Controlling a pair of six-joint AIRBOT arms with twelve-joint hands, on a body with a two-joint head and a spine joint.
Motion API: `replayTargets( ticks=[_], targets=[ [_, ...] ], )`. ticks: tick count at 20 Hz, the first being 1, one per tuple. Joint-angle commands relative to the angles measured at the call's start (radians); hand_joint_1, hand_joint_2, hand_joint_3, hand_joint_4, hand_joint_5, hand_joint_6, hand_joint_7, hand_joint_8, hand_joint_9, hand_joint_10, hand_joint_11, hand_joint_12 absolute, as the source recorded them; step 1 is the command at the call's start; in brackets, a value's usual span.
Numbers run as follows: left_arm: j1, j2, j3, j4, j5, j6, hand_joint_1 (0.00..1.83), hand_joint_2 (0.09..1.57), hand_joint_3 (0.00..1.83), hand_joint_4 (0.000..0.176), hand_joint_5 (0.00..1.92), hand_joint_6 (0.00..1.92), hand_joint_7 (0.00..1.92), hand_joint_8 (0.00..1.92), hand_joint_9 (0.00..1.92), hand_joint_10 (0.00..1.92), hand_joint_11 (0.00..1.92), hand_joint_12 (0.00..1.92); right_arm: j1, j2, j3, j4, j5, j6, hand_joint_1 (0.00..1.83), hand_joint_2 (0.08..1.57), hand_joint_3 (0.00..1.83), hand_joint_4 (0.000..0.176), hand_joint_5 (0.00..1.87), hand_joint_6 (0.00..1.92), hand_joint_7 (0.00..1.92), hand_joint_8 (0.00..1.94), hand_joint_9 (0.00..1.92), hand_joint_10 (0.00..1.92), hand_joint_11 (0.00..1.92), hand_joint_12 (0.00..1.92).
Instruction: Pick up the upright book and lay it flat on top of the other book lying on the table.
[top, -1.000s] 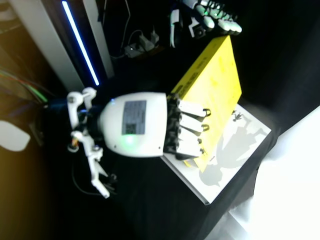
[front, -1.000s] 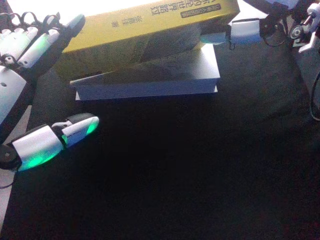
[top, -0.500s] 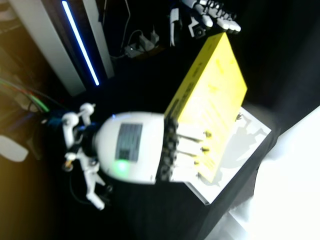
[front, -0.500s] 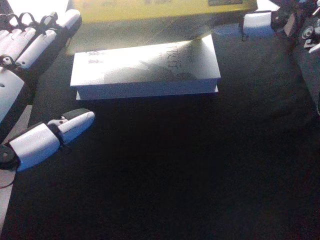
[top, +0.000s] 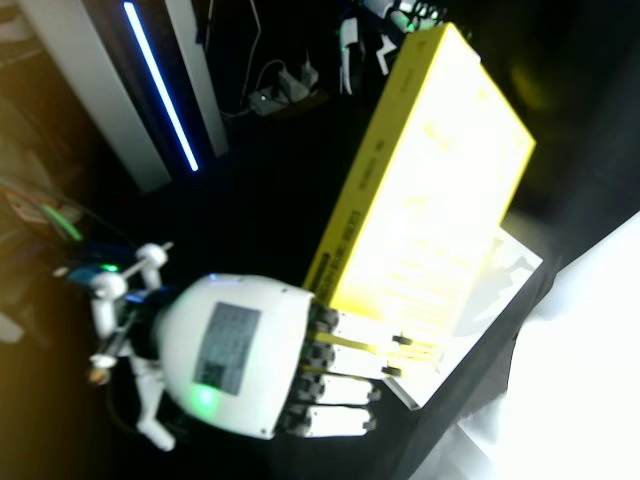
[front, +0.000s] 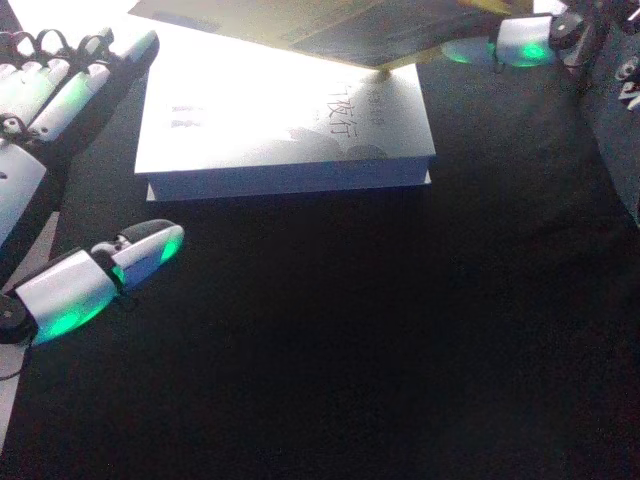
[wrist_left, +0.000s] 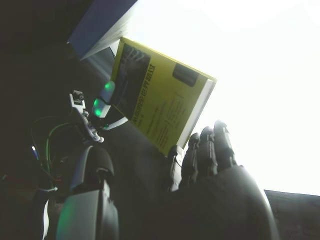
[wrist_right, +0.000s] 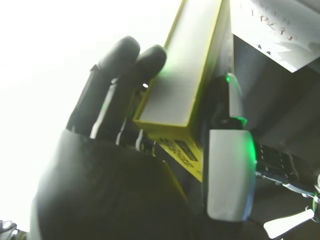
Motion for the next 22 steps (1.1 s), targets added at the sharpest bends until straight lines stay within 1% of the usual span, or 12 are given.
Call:
replayTargets(
  ticks=[1,3,7,10,11,12,15,16,17,19,21,22],
  targets=[
    [-0.006,0.008,0.000,0.025,-0.128,0.000,0.55,1.19,0.00,0.106,0.00,0.00,0.00,0.00,0.00,0.00,0.00,0.00,-0.011,-0.014,0.002,-0.024,-0.015,-0.010,1.37,1.15,0.00,0.000,0.73,1.21,0.95,1.00,0.94,1.27,0.75,1.59],
    [-0.006,0.008,0.001,0.025,-0.129,0.000,0.54,1.20,0.01,0.128,0.00,0.00,0.00,0.00,0.00,0.00,0.00,0.00,-0.012,-0.032,0.007,-0.024,-0.015,-0.010,1.37,1.13,0.00,0.000,0.74,1.19,0.98,0.95,0.97,1.23,0.74,1.59],
    [-0.006,0.006,0.001,0.024,-0.130,0.000,0.53,1.22,0.01,0.110,0.00,0.00,0.00,0.00,0.00,0.00,0.00,0.00,-0.012,-0.050,0.010,-0.039,-0.015,-0.009,1.38,1.13,0.00,0.000,0.73,1.17,1.01,0.88,0.98,1.21,0.73,1.56],
    [-0.005,0.006,0.001,0.024,-0.132,0.000,0.53,1.21,0.00,0.119,0.00,0.00,0.00,0.00,0.00,0.00,0.00,0.00,-0.012,-0.056,0.010,-0.052,-0.017,-0.003,1.38,1.13,0.00,0.000,0.72,1.19,1.00,0.89,0.99,1.21,0.75,1.57],
    [-0.005,0.006,0.001,0.024,-0.132,0.000,0.53,1.22,0.00,0.114,0.00,0.00,0.00,0.00,0.00,0.00,0.00,0.00,-0.012,-0.056,0.010,-0.055,-0.019,-0.003,1.39,1.10,0.00,0.000,0.77,1.13,1.08,0.77,1.09,1.09,0.76,1.56],
    [-0.005,0.006,0.000,0.024,-0.133,0.000,0.52,1.22,0.00,0.132,0.00,0.00,0.00,0.00,0.00,0.00,0.00,0.00,-0.012,-0.056,0.009,-0.057,-0.021,-0.003,1.39,1.10,0.00,0.000,0.76,1.15,1.08,0.77,1.10,1.07,0.73,1.56],
    [-0.001,0.007,0.001,0.023,-0.138,0.000,0.49,1.22,0.00,0.134,0.00,0.00,0.00,0.00,0.00,0.00,0.00,0.00,-0.016,-0.047,-0.003,-0.067,-0.026,-0.003,1.37,1.15,0.00,0.000,0.68,1.26,0.96,0.94,0.98,1.27,0.61,1.67],
    [0.000,0.008,0.000,0.022,-0.139,0.000,0.51,1.22,0.00,0.137,0.00,0.00,0.00,0.00,0.00,0.00,0.00,0.00,-0.020,-0.042,-0.009,-0.069,-0.026,-0.003,1.23,1.14,0.00,0.000,0.57,0.82,0.78,0.65,0.74,1.17,0.41,1.72],
    [0.001,0.008,0.000,0.021,-0.140,0.000,0.52,1.23,0.00,0.130,0.00,0.00,0.00,0.00,0.00,0.00,0.00,0.00,-0.022,-0.036,-0.015,-0.075,-0.026,-0.002,1.13,1.17,0.01,0.000,0.52,0.59,0.72,0.46,0.60,1.16,0.27,1.77],
    [0.002,0.008,0.000,0.019,-0.140,0.000,0.49,1.23,0.00,0.121,0.00,0.00,0.00,0.00,0.00,0.00,0.00,0.00,-0.024,-0.024,-0.024,-0.083,-0.026,0.001,0.92,1.26,0.04,0.000,0.41,0.38,0.55,0.23,0.32,1.16,0.04,1.80],
    [0.002,0.007,0.000,0.019,-0.140,0.000,0.46,1.23,0.00,0.127,0.00,0.00,0.00,0.00,0.00,0.00,0.00,0.00,-0.024,-0.017,-0.026,-0.096,-0.026,0.017,0.71,1.32,0.05,0.000,0.29,0.31,0.41,0.09,0.14,1.03,0.00,1.68],
    [0.002,0.007,0.000,0.018,-0.140,0.000,0.46,1.23,0.00,0.151,0.00,0.00,0.00,0.00,0.00,0.00,0.00,0.00,-0.024,-0.014,-0.027,-0.104,-0.026,0.028,0.69,1.32,0.04,0.000,0.27,0.30,0.38,0.06,0.11,1.00,0.00,1.64]
  ],
)
